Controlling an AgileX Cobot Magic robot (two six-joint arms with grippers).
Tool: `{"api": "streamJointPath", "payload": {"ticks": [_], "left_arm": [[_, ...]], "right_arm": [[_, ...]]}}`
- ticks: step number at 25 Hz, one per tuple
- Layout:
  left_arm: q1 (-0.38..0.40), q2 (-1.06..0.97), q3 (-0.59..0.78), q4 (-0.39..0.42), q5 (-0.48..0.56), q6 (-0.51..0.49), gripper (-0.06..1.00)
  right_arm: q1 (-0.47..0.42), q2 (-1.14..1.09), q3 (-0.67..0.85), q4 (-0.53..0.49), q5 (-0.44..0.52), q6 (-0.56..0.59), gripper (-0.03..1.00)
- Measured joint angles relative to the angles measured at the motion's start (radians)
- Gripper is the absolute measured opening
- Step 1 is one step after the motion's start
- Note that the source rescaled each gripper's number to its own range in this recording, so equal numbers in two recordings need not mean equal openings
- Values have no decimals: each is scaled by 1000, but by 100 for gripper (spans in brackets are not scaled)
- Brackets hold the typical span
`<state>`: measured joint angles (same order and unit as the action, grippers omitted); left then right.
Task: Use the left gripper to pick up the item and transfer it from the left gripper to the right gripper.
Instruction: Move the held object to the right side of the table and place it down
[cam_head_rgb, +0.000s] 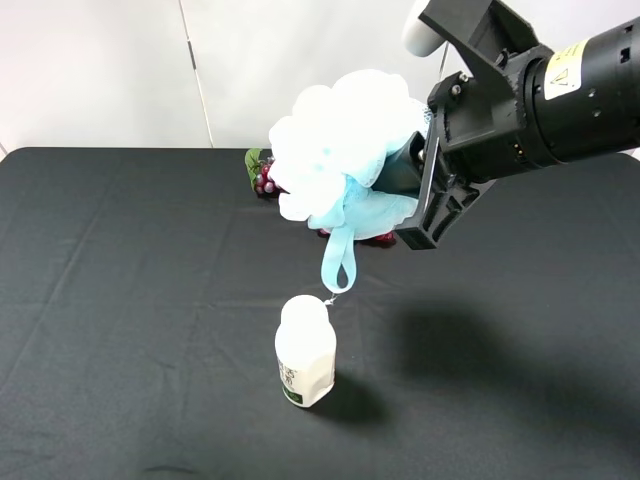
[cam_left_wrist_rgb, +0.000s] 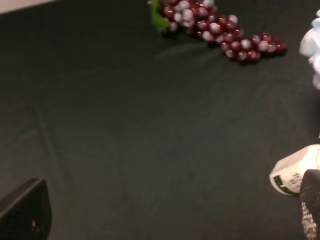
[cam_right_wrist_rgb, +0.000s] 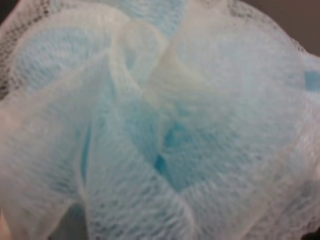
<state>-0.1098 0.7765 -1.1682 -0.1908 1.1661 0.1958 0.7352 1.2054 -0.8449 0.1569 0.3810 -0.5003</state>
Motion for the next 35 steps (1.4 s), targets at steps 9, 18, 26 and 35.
{"api": "streamJointPath", "payload": {"ticks": [9, 18, 26, 35], "left_arm": [[0, -225, 185, 100, 0, -45, 99], [0, -391, 321, 117, 0, -50, 99], [0, -499, 399, 161, 0, -51, 99], [0, -678, 597, 164, 0, -96, 99]], "right_arm": [[0, 0, 0, 0, 0, 0, 4], [0, 0, 0, 0, 0, 0, 2], [0, 0, 0, 8, 0, 0, 2], [0, 0, 0, 19, 0, 18, 2]]}}
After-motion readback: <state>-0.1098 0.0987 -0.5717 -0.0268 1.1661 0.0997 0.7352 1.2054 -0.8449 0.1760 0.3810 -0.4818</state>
